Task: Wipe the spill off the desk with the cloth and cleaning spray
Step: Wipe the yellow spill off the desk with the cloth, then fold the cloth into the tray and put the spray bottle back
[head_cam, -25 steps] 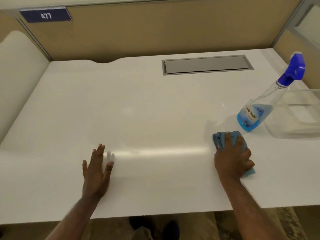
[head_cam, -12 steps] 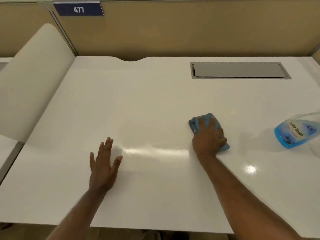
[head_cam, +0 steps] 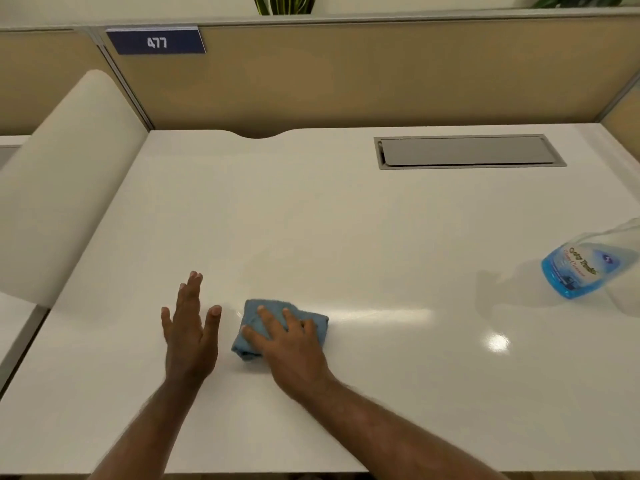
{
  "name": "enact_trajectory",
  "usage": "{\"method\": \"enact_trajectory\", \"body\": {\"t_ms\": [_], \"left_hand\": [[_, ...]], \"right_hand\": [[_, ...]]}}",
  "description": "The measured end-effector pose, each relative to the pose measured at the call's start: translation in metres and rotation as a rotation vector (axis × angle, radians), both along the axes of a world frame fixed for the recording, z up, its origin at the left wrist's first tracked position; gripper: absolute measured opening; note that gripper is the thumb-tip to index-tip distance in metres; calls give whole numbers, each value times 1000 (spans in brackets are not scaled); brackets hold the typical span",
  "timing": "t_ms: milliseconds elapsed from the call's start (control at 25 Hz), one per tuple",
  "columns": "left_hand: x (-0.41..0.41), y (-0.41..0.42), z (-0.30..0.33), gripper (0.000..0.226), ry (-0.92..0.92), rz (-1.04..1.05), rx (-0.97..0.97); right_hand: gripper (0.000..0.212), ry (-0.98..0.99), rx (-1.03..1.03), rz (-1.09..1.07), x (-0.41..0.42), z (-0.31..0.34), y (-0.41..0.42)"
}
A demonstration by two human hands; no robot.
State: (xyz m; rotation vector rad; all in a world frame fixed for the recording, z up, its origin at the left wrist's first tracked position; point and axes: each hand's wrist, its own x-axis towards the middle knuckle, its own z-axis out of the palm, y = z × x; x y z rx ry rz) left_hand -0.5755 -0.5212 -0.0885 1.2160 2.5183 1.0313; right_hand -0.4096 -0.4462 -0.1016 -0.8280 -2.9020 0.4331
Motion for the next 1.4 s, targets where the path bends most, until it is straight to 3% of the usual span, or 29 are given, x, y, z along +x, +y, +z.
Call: {"method": "enact_trajectory", "body": {"t_ms": [80, 200, 360, 480, 640, 1000, 1120, 1240, 1400], "left_hand": [[2, -2, 5, 79, -16, -12, 40], [20, 1, 16, 80, -163, -56, 144], [75, 20, 47, 66, -661, -212, 75], [120, 40, 65, 47, -937, -413, -42], [172, 64, 77, 40, -1096, -554, -27], [212, 109, 91, 58, -1076, -739, -137], [225, 130, 101, 58, -1080, -842, -187], [237, 151, 111, 58, -1110, -973, -200], [273, 175, 120, 57, -1028, -1116, -127]], "right_hand": [[56, 214, -164, -7, 21, 8, 0], [48, 621, -820, -213, 53, 41, 19], [36, 962, -1501, -330, 113, 81, 50], [44, 1028, -1731, -293, 151, 92, 62], [74, 997, -1765, -409, 189, 95, 71], [62, 738, -1441, -542, 270, 103, 95], [49, 853, -1280, -653, 286, 104, 98], [46, 1035, -1211, -641, 306, 113, 95], [48, 1137, -1035, -685, 342, 122, 91]]}}
